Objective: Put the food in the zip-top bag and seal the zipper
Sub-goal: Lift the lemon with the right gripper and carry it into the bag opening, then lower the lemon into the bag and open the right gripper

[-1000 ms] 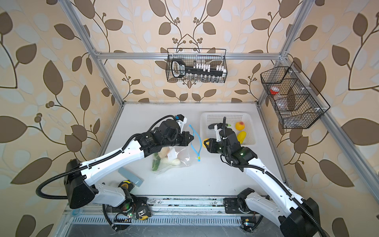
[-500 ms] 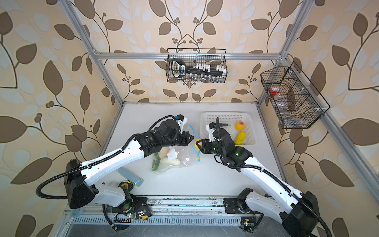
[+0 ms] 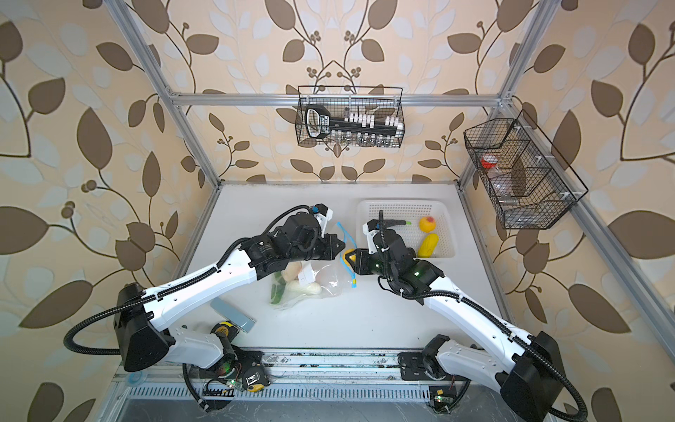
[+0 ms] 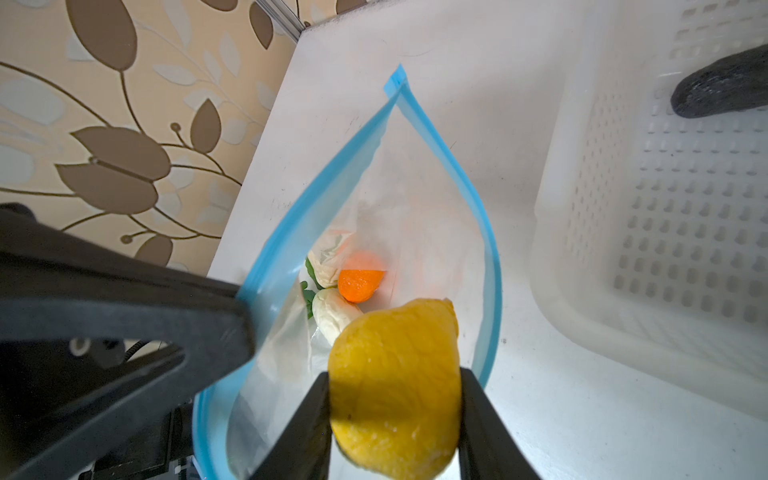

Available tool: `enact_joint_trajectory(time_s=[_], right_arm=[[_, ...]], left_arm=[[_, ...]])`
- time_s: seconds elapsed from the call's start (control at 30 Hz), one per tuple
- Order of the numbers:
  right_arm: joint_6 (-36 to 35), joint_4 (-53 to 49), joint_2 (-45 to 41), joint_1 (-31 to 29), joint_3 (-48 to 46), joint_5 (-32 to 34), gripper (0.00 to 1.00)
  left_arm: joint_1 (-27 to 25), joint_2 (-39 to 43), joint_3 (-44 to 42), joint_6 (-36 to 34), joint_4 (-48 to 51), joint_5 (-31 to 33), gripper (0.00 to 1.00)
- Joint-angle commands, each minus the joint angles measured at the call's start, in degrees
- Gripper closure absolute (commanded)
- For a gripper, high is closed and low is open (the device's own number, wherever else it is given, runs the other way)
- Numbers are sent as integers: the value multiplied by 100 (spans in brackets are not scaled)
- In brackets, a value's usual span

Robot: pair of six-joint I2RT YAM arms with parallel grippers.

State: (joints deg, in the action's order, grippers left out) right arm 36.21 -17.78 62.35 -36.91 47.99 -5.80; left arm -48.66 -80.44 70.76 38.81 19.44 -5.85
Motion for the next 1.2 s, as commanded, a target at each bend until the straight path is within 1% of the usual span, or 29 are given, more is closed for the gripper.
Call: enact_joint_trajectory(time_s=[0.0,0.37,0.73,1.17], right_arm=[[-18,59,47,-19,-152,141,59],[-48,73,36,-23,-384,219,59],[-36,40,258,-19,-525,325,57],[-7,29,287,-36,-562,440,47]], left_arm=[[59,86,271,6,-78,-61,100],[59,101,256,22,-89,-49,100],[56,150,212,22,-90,-31,100],[58,176,150,46,-133,-46,100]])
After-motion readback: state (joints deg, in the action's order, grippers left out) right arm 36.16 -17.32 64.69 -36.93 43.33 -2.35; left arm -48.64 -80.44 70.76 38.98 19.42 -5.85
